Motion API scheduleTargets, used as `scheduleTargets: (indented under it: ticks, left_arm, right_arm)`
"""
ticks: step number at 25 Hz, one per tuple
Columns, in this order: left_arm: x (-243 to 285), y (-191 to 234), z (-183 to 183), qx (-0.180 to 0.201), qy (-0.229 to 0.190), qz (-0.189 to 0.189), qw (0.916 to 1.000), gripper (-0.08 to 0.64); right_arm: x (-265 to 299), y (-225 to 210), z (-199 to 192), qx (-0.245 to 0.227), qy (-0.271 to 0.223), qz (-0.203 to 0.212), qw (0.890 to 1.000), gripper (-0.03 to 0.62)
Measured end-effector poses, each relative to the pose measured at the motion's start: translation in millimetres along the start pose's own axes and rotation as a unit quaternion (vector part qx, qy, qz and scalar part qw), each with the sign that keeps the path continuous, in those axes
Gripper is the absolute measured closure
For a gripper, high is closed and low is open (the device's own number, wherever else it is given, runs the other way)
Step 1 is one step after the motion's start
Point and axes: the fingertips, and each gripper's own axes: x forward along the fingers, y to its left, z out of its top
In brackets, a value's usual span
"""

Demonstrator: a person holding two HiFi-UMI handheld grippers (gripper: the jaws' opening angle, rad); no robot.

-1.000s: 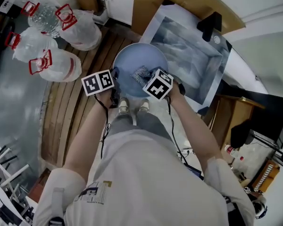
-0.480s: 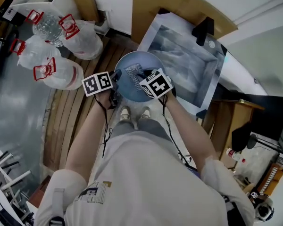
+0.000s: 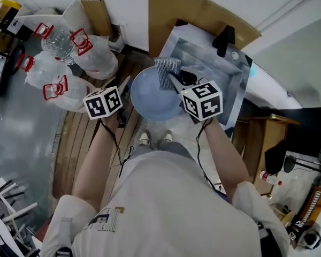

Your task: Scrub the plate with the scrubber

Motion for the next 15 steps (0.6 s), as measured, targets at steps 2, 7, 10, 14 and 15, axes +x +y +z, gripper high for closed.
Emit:
scheduleTargets:
  ticks: [2,7,10,14,15]
  left_arm:
    - [-15.0,-16.6,21.8,0.049,-0.021,-0.006,0.9986,0.344]
    - [-57.2,-59.3,70.9,0.181,-0.086,-0.002,0.9796,0.373]
    - [-83.6,-85.5,93.9,0.228,-0.127,-0.008,0.9654,0.404]
    - [-113.8,-114.2,110.3,0.261,-0.158,-0.032,0.9518,0.454]
    - [-122.3,-120.9,115.2,0.268,-0.166,-0.036,0.9482,0.456]
  right_arm:
    - [-17.7,1.9,24.1,-0.003,-0.037,-0.008,0.999,0.491]
    - [-63.6,15.9,76.3,-0.016,-0.115,-0.018,0.993,0.489]
    - [-92.5,26.6,102.7,-0.025,-0.160,-0.023,0.987,0.489]
    - [-129.9,41.3,131.8,-0.038,-0.210,-0.027,0.977,0.489]
    - [-138.6,44.9,137.3,-0.041,-0.220,-0.027,0.974,0.489]
